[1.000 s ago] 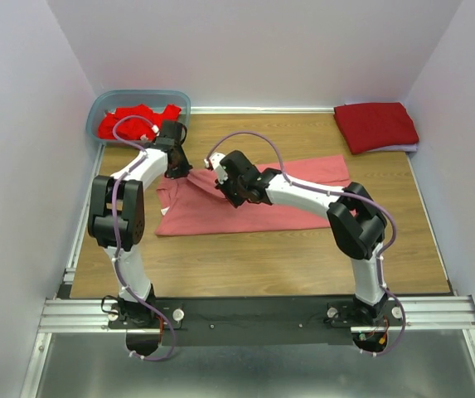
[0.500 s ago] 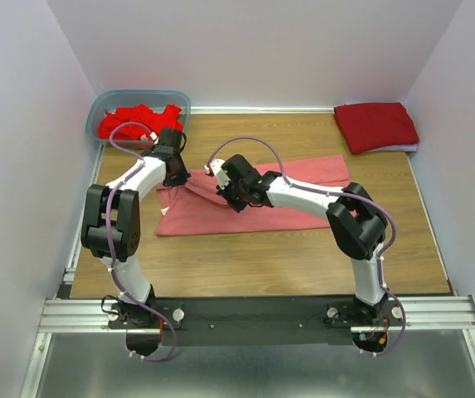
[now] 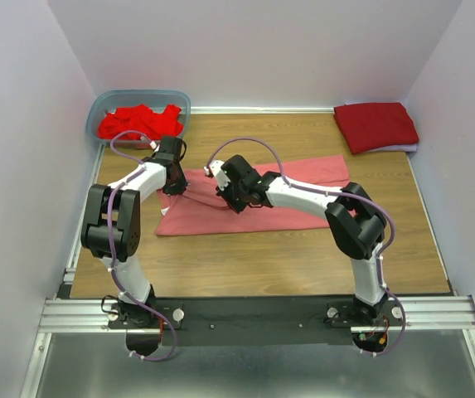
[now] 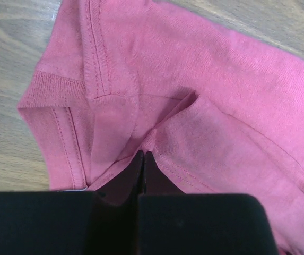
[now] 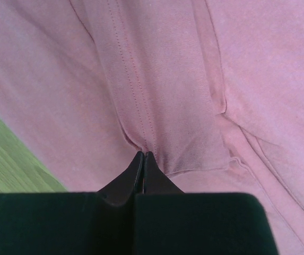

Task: Fold and stack the t-shirts
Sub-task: Fold the tshirt

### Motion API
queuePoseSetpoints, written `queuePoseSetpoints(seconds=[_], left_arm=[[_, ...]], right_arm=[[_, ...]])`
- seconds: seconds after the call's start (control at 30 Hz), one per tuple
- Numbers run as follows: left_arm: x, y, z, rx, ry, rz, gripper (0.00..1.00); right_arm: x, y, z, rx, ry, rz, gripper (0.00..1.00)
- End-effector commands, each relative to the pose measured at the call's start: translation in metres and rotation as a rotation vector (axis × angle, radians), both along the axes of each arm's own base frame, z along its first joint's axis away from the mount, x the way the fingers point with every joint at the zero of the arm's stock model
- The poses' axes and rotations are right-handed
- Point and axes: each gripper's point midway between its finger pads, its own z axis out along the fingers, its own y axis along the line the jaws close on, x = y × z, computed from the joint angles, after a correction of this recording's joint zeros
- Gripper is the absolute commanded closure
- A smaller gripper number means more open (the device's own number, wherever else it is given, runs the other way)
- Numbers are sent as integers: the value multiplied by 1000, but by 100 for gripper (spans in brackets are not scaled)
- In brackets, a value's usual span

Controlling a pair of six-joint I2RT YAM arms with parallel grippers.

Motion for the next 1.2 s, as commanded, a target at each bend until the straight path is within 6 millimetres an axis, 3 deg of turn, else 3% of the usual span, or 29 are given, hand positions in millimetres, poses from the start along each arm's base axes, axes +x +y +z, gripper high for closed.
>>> queuePoseSetpoints(seconds=[0.0,0.17,0.23,0.5,0.6,0.63,0.7,0.73,0.8,0.87,0.9,1.0,1.07,1.17], left_arm=[[5,9,13,27,-53,35,96],[8,9,24,34,-78,27,88],[8,10,27,41,-83,23,81],[0,11,36,44,-92,6,61],[-10,15,41,53,-97,11,55],[-12,17,44,60,-105,18,55],[-21,19,49,66,-115,20,55],[-24,21,51,74,-120,26,55],[-32,19,55,73,-129,20,55],[-43,17,48,65,-115,24,55],[-45,14,45,59,-117,18,55],[-59,11,18,37,-62,24,55],[-65,8,1,21,-24,26,55],[-60,8,-9,25,-17,43,56]], right_arm=[[-14,1,-18,-17,58,35,95],[-21,7,1,37,81,47,81],[-24,9,12,57,81,52,68],[-9,-10,34,41,4,-45,62],[5,-44,33,11,-12,-171,62],[15,-62,32,9,-5,-233,62],[17,-92,28,21,34,-356,62],[28,-117,25,28,53,-440,62],[24,-151,17,35,93,-565,62],[24,-193,9,15,103,-704,60],[21,-205,6,5,104,-737,59],[7,-228,-4,-40,109,-807,50],[-3,-231,-13,-50,140,-835,45],[-19,-236,-28,-77,193,-841,39]])
